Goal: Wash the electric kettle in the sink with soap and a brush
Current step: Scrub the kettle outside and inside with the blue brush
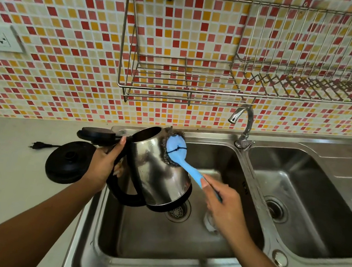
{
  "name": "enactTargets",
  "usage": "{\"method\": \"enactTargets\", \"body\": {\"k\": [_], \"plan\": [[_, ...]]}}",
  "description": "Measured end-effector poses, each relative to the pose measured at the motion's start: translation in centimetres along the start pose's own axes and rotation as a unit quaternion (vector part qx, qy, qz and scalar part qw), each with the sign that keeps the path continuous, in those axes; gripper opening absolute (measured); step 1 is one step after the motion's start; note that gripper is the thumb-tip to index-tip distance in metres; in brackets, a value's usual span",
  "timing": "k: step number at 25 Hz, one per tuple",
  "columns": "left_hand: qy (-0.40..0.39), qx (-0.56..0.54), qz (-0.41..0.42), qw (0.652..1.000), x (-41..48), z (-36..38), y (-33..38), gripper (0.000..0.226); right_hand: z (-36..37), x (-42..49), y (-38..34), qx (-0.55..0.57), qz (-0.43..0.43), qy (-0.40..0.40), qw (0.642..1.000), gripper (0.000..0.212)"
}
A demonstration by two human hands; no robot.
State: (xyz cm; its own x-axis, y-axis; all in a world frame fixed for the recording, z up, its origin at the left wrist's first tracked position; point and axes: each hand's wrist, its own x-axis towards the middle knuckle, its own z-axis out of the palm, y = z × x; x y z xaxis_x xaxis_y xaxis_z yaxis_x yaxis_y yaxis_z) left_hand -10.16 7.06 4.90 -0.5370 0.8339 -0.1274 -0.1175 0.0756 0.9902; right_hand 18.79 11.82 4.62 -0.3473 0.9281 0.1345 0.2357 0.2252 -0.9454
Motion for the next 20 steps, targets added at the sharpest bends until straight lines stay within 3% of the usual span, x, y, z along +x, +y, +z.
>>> {"method": "enactTargets", "body": {"k": [5, 9, 16, 20], "plan": [[-0.015, 0.015, 0.008, 1.000, -0.4, 0.4, 0.3, 0.033, -0.3, 2.6, 0.1, -0.055, -0.005, 0.042, 0.998, 0.029], [-0.011, 0.007, 0.006, 1.000, -0.2, 0.3, 0.0, 0.047, 0.8, 0.9, -1.1, -0.031, -0.047, 0.021, 0.998, 0.029], [-0.023, -0.005, 0.009, 1.000, 0.4, -0.5, 0.5, 0.049, -1.3, -0.4, 2.7, 0.004, 0.097, 0.036, 0.995, 0.023], [-0.024, 0.002, 0.023, 0.999, 0.5, -0.2, 0.6, 0.061, -0.5, -1.6, 1.2, 0.068, 0.082, 0.005, 0.994, 0.022]]}}
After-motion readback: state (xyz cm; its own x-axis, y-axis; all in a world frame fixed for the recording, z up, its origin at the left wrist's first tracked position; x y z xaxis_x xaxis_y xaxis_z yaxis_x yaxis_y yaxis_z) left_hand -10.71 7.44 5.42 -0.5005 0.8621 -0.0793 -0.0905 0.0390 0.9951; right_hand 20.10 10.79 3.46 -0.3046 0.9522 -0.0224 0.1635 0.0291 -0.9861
